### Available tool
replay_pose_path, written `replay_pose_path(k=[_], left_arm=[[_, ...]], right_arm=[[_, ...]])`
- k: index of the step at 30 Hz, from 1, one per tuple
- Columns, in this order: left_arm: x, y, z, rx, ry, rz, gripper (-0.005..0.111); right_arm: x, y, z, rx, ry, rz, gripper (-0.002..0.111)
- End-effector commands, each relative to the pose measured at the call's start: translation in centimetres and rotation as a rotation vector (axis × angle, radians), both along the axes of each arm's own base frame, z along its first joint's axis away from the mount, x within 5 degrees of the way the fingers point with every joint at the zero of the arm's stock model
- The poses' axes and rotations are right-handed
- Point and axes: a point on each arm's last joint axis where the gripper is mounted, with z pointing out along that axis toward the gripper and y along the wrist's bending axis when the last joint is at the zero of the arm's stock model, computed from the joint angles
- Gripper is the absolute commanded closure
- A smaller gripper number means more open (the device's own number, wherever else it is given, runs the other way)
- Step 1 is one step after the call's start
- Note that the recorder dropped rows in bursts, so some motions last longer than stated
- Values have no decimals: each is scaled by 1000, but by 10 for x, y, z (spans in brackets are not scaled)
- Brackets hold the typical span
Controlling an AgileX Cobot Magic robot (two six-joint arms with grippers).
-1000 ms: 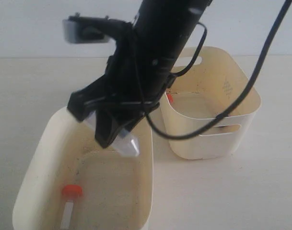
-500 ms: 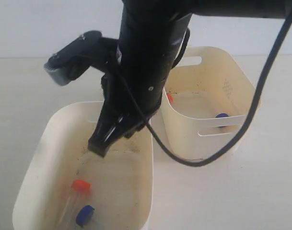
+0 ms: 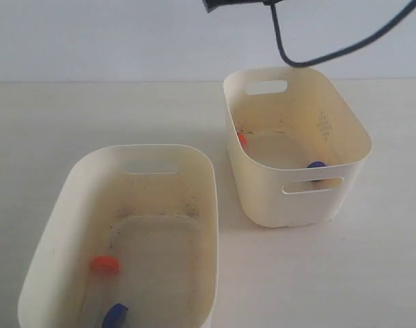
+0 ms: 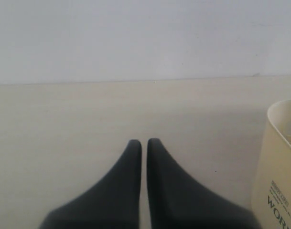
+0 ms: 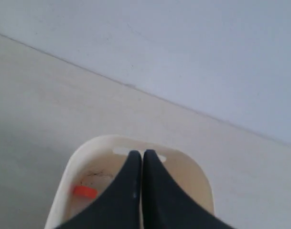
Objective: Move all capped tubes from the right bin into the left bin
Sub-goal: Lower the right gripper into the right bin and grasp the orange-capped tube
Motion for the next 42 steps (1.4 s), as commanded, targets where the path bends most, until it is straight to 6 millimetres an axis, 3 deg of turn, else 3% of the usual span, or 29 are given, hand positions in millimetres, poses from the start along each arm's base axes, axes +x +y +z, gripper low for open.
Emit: replay_pose_path(k=[1, 5, 8, 20, 24, 29, 35, 42], left_arm=[[0, 0, 2, -7, -11, 2, 102], [0, 0, 2, -7, -11, 2, 102], [0, 0, 2, -7, -11, 2, 102], [0, 0, 2, -7, -11, 2, 102], [0, 0, 2, -7, -11, 2, 102], [0, 0, 2, -7, -11, 2, 102], [0, 0, 2, -7, -11, 2, 102], [0, 0, 2, -7, -11, 2, 102]], right_arm=[[34, -30, -22, 165, 248, -72, 109], [54, -48, -52, 204, 565, -52, 109], [65, -52, -71, 210, 692, -88, 109], [89, -38, -153, 214, 899, -50, 109], [93, -47, -163, 248, 928, -30, 109], [99, -63, -160, 411, 941, 0, 109], [99, -64, -161, 382, 940, 6, 109], [102, -62, -178, 364, 973, 51, 109]])
